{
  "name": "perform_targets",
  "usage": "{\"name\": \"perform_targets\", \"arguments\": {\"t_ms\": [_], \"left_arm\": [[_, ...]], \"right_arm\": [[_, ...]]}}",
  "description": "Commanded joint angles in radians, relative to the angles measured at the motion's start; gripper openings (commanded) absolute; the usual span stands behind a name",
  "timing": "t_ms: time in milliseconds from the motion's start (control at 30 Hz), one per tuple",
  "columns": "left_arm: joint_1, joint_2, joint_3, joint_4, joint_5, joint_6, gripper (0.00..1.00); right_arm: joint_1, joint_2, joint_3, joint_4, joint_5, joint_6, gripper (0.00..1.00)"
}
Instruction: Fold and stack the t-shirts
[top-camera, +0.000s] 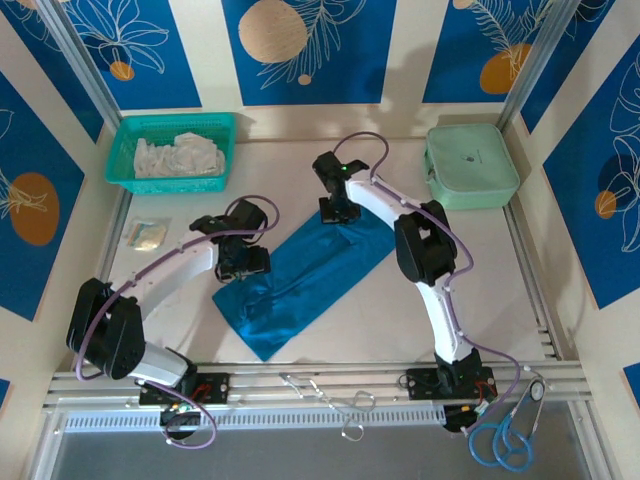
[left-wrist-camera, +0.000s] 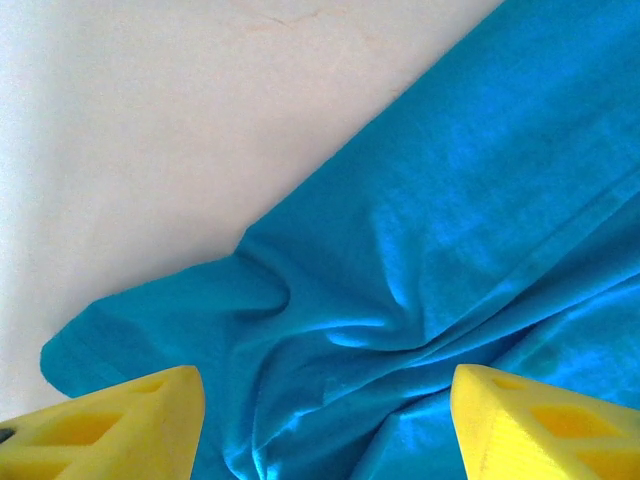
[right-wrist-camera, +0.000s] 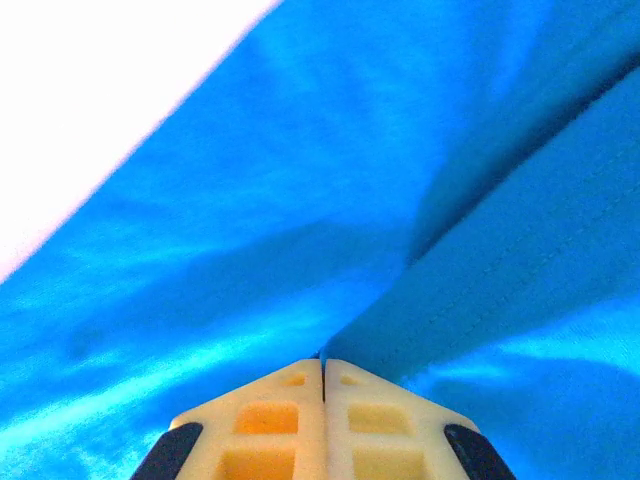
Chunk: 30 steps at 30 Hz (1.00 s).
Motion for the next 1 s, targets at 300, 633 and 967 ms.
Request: {"name": "perform_targets", "arguments": {"t_ms": [300, 633, 967], "left_arm": [[0.011, 0.003, -0.046, 0.026, 0.036, 0.000, 0.66], [0.010, 0.022, -0.071, 0.035, 0.038, -0.002, 0.67], [0.012, 0.120, -0.191, 0.154, 0.057, -0.030, 0.65]], "right_arm": [[0.041, -0.006, -0.043, 0.114, -0.088, -0.021, 0.11], [0.022, -0.145, -0.079, 0.078, -0.079, 0.000, 0.37], [-0.157, -0.350, -0.437, 0.164, -0.235, 0.151, 0.33]]}}
